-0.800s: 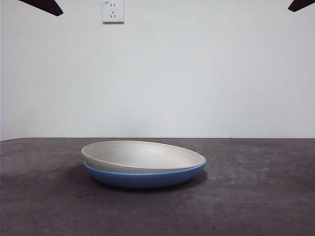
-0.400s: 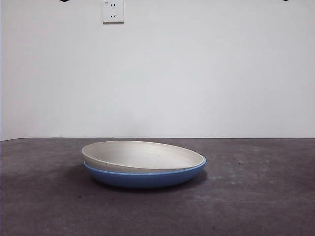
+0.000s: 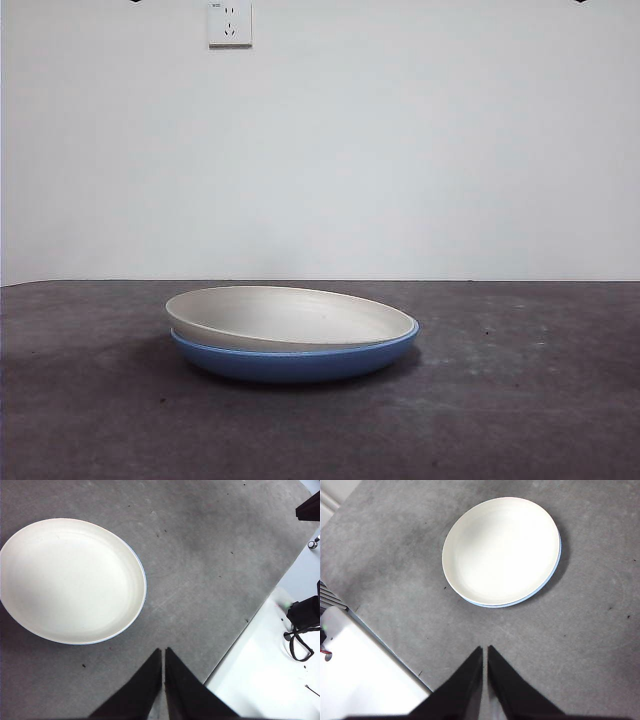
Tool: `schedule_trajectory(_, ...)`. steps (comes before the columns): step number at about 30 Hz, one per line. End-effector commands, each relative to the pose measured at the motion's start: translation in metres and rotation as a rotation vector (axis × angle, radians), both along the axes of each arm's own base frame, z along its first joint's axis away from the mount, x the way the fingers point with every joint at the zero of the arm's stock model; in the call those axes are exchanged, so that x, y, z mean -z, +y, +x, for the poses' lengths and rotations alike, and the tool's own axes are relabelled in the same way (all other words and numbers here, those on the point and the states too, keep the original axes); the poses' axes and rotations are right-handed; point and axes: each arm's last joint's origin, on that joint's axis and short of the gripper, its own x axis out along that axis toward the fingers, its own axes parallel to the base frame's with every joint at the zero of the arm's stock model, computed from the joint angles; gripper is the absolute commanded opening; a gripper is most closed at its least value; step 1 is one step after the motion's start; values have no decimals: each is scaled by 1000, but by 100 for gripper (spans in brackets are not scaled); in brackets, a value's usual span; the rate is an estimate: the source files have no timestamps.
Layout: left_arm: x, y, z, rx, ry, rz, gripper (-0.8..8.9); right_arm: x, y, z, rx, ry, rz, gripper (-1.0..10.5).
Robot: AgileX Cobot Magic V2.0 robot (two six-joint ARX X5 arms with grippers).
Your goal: Pick up the white plate, put it on the blue plate, put it on desk
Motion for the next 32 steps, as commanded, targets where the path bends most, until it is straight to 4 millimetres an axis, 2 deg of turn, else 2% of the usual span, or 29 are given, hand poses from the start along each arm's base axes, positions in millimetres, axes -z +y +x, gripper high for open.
schedule_trajectory(1, -3, -2, 1, 16, -19, -11, 10, -6, 1, 1, -14, -28, 5, 10)
schedule_trajectory(13, -7, -1, 1, 19, -68, -20, 10, -6, 1, 1, -14, -28, 5, 10)
schedule_trajectory(15, -13, 6, -1, 8, -182, 16, 19, -6, 1, 1, -14, -28, 6, 10)
schedule_trajectory(19, -36, 28, 1, -192, -423, -1, 29, -6, 1, 1, -14, -28, 5, 10)
schedule_trajectory(21, -49, 44, -3, -293, -564, -35, 29, -6, 1, 1, -14, -28, 5, 10)
schedule_trajectory(24, -58, 66, -15, -428, -759, -71, 29, -6, 1, 1, -14, -29, 6, 10)
schedule_trajectory(28, -46, 87, -36, -557, -967, -69, 29, -6, 1, 1, -14, -28, 6, 10)
schedule_trajectory(32, -13, 98, -53, -701, -1068, -26, 29, -6, 1, 1, -14, -28, 5, 10)
